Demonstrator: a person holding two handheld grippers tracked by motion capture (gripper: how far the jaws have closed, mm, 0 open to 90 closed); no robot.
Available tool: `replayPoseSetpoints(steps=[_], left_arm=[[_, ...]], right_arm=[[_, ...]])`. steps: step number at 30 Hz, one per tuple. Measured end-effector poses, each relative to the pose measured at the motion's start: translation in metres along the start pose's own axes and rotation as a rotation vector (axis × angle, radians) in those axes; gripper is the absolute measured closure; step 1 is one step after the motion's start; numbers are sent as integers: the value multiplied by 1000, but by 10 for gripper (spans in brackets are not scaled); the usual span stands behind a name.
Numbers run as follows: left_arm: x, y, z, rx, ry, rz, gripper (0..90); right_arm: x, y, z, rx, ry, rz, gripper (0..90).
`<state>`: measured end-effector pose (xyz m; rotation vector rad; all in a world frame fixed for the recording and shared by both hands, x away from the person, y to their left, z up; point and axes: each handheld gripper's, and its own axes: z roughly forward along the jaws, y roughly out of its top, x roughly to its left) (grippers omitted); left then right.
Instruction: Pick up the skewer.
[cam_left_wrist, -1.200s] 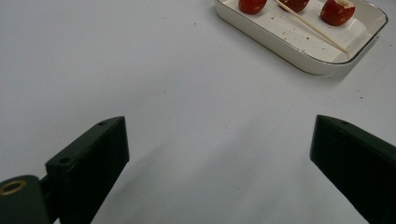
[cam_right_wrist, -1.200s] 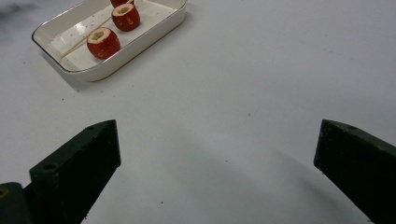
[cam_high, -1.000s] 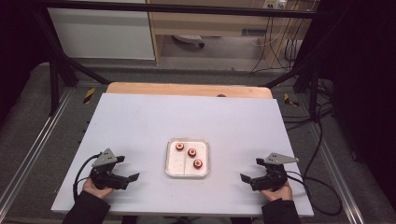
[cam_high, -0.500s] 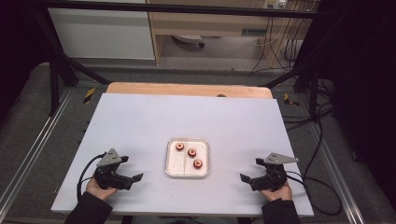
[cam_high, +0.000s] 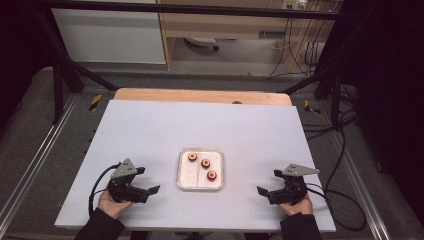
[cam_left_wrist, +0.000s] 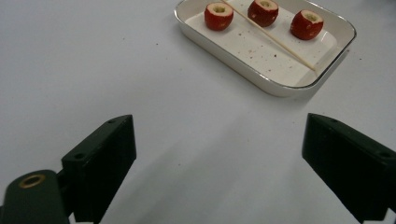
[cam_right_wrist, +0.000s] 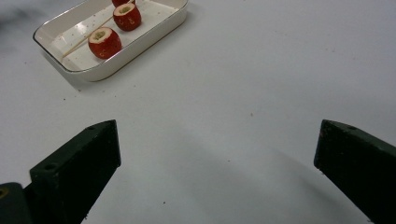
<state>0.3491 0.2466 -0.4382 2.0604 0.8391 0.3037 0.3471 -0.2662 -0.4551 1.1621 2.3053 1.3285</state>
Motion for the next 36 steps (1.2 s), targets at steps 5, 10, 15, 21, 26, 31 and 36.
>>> replayPoseSetpoints(steps=[5, 10, 15, 21, 26, 31, 36], left_arm=[[-7, 7, 2, -7, -12, -2, 189], [-16, 16, 6, -5, -27, 11, 312], [-23, 24, 12, 7, -28, 17, 422], [-35, 38, 23, 9, -38, 33, 579], [-43, 47, 33, 21, -39, 48, 682], [-51, 54, 44, 31, -50, 60, 787], [-60, 59, 58, 53, -63, 76, 875]], right_arm=[[0, 0, 0, 3, -3, -3, 11], [0, 0, 0, -1, 0, -1, 12], [0, 0, 0, 3, -1, -2, 12], [1, 0, 0, 5, -1, 1, 13], [1, 0, 1, 11, 0, 1, 13], [2, 0, 1, 10, 2, 1, 13], [1, 0, 0, 11, 2, 0, 12]])
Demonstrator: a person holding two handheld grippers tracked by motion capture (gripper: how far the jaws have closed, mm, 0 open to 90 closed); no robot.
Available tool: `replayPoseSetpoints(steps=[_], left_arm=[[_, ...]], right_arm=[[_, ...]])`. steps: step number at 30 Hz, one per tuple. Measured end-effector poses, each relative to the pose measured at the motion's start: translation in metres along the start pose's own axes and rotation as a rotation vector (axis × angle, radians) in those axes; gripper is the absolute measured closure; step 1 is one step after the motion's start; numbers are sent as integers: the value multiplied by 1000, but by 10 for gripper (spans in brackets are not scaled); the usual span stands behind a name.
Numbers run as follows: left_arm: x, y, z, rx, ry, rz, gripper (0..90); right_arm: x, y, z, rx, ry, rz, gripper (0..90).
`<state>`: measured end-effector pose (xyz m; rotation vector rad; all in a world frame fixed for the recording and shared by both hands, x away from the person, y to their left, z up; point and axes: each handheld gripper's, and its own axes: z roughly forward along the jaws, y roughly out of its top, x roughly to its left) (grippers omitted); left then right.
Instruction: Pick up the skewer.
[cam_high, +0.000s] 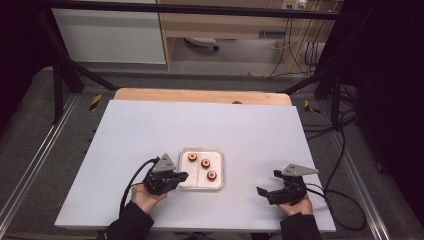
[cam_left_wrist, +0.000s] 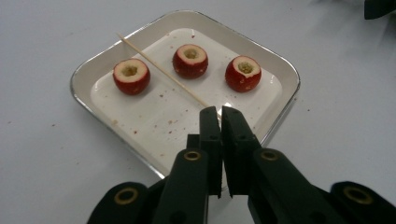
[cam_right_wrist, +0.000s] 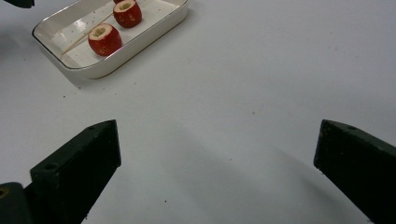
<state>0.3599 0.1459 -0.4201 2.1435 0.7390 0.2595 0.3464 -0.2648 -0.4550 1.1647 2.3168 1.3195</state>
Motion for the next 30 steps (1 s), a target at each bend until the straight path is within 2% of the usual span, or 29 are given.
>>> replayPoseSetpoints(steps=[5, 12, 17, 18, 24, 30], left_arm=[[-4, 6, 13, 12, -16, 1, 898], [-7, 7, 30, 10, -40, -22, 899], [-9, 6, 42, 32, -46, -19, 899], [-11, 6, 45, 41, -47, -9, 899], [-14, 5, 49, 68, -44, 10, 899], [-12, 4, 48, 89, -36, 10, 899]], right_arm=[[0, 0, 0, 2, -3, -1, 13], [0, 0, 0, 2, -2, -2, 13], [0, 0, 1, 5, -2, -4, 12], [0, 0, 1, 5, -1, -4, 13], [0, 0, 1, 6, -2, -5, 13], [0, 0, 1, 7, -1, -4, 13]])
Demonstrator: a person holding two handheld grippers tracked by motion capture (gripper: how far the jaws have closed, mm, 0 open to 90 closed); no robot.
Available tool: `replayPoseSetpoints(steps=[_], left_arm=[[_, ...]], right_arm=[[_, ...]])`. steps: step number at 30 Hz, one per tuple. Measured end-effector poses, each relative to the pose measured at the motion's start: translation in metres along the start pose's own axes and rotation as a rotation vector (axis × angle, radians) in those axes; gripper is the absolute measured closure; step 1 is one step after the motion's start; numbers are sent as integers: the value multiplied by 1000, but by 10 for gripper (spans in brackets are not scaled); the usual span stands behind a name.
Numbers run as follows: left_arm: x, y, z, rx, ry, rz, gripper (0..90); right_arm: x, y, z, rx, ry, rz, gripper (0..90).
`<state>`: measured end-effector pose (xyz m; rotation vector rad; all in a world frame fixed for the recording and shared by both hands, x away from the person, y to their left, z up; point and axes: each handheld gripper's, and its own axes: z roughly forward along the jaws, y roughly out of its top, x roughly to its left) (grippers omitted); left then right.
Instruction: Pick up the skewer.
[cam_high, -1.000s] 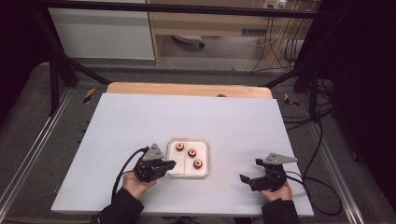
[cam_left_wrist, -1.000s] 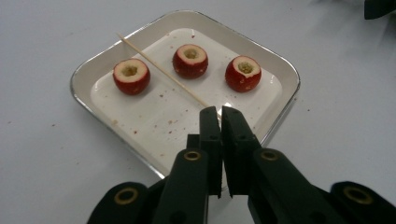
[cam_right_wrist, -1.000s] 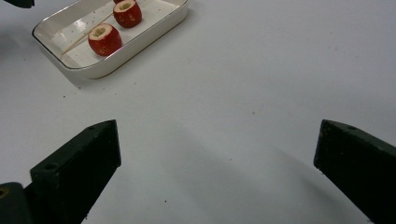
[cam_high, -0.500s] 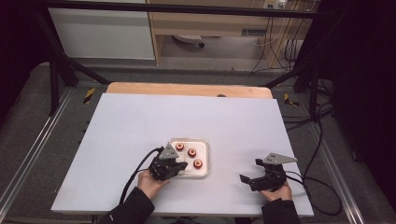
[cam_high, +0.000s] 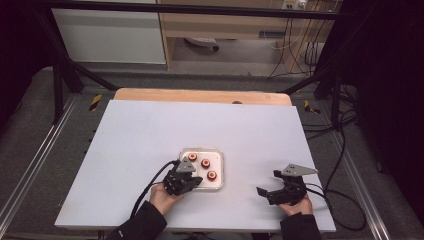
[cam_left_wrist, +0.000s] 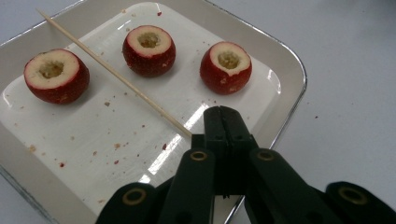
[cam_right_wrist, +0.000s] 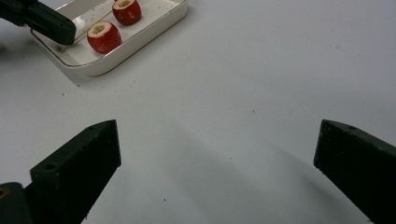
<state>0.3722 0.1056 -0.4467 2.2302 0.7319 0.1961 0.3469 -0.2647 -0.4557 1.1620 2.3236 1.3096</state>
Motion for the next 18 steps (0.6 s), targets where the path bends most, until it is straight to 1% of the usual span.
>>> replayPoseSetpoints(steps=[3, 6, 11, 14, 17, 18], left_arm=[[0, -1, 0, 8, 1, -1, 899], [1, -2, -3, 16, 13, 5, 899], [4, -4, -6, 24, 16, 2, 899], [7, -7, -10, 28, 36, 3, 899], [9, -8, -12, 30, 43, -2, 899], [10, -9, -14, 25, 47, -13, 899]], right_arm=[[0, 0, 0, -1, 0, 1, 13], [0, 0, 0, -1, -1, -1, 12], [0, 0, 0, -1, -1, -1, 12], [0, 0, 0, 0, -1, -1, 13], [0, 0, 0, -1, -1, -1, 13], [0, 0, 0, 0, -2, -1, 13]])
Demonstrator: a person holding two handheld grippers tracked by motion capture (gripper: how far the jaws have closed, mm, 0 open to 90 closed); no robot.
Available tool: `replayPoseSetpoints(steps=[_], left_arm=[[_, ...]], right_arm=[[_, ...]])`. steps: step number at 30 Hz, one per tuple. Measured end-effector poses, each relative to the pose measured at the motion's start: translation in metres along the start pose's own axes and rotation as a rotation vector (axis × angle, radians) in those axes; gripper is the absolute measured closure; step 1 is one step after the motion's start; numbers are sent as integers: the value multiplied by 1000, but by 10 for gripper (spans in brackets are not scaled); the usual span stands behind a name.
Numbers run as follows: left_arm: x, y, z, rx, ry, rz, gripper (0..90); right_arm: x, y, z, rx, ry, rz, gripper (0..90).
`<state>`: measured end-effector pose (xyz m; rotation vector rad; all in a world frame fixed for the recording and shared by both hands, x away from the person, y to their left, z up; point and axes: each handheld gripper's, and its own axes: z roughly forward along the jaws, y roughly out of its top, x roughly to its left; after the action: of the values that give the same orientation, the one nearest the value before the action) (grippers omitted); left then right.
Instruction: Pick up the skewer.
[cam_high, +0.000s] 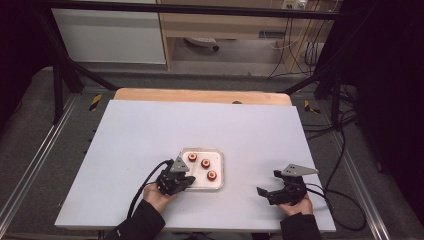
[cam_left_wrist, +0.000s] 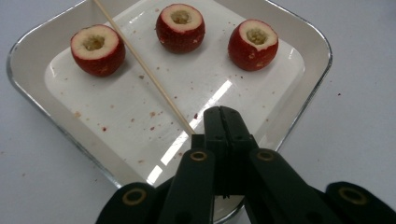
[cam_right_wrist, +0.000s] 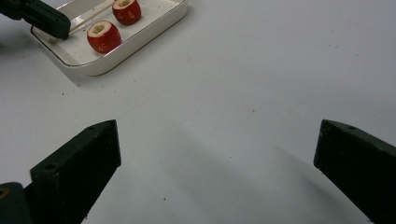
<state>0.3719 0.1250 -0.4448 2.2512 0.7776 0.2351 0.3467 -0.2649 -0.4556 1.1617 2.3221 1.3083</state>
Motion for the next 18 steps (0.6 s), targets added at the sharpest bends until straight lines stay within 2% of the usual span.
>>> replayPoseSetpoints(steps=[9, 13, 14, 15, 16, 17, 18], left_arm=[[6, -4, -6, 1, 29, -9, 899], [7, -3, -12, -33, 35, -21, 898], [7, -2, -15, -45, 41, -20, 856], [7, -1, -17, -58, 50, -22, 856], [7, 0, -19, -69, 55, -30, 793], [9, 3, -22, -99, 72, -56, 749], [9, 3, -22, -99, 72, -56, 692]], right_arm=[[0, 0, 0, 1, 2, 1, 13], [0, 0, 0, 1, 1, 1, 12], [0, 0, 0, 0, 0, 0, 12], [0, 0, 0, 0, 0, 0, 12], [0, 0, 0, -1, 0, -3, 12], [0, 0, 0, -2, -2, -1, 13], [0, 0, 0, 1, -1, -1, 12]])
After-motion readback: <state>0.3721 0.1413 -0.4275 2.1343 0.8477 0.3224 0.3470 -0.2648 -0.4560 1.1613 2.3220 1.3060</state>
